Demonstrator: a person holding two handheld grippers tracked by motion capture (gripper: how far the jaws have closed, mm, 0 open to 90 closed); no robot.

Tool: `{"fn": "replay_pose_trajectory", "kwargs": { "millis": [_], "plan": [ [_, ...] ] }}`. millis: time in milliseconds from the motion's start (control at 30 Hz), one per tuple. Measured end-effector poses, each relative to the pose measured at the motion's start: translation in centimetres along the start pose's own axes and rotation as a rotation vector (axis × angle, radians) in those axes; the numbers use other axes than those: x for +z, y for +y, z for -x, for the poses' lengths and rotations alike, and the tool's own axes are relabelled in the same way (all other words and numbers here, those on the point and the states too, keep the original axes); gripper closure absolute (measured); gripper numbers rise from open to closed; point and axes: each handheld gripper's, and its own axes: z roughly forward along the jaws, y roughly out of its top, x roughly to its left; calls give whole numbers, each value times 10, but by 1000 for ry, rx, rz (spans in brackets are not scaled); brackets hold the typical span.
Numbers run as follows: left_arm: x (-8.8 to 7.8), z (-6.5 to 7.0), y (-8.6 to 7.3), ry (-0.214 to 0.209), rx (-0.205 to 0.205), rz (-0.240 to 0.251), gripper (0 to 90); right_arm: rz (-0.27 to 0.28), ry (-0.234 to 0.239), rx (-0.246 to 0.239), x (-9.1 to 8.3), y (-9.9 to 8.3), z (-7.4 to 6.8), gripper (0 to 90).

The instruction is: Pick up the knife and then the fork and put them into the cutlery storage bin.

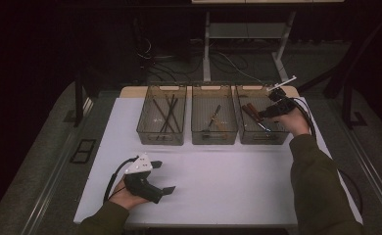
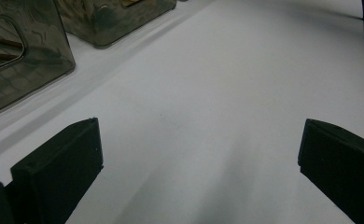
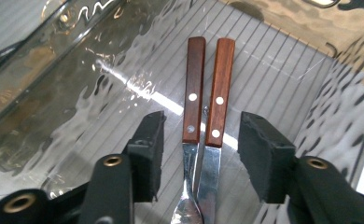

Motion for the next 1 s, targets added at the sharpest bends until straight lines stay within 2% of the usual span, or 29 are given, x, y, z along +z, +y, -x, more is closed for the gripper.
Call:
{"fn": "replay_pose_trajectory", "kwargs": {
  "millis": [200, 333, 433, 633, 767, 933, 1000],
  "plan": [
    [-1, -2, 0, -1, -2, 4, 0, 59, 13, 15, -9, -3, -1, 421],
    [-1, -2, 0, -3, 1, 5, 0, 73, 19, 8, -15, -5, -6, 369],
    [-1, -2, 0, -1, 0, 6, 0, 116, 30, 29, -20, -7, -7, 323],
    [-1, -4, 0, 2, -2, 6, 0, 197, 31, 26, -32, -15, -13, 213],
    [-1, -4, 1, 4, 0, 8, 0, 242, 36, 43, -36, -21, -17, 183],
    [0, -4, 1, 3, 1, 0, 0, 253, 35, 31, -37, -28, -22, 154],
    [0, -4, 1, 1, 0, 2, 0, 260, 49, 31, -38, -31, -24, 154]
  ]
}}
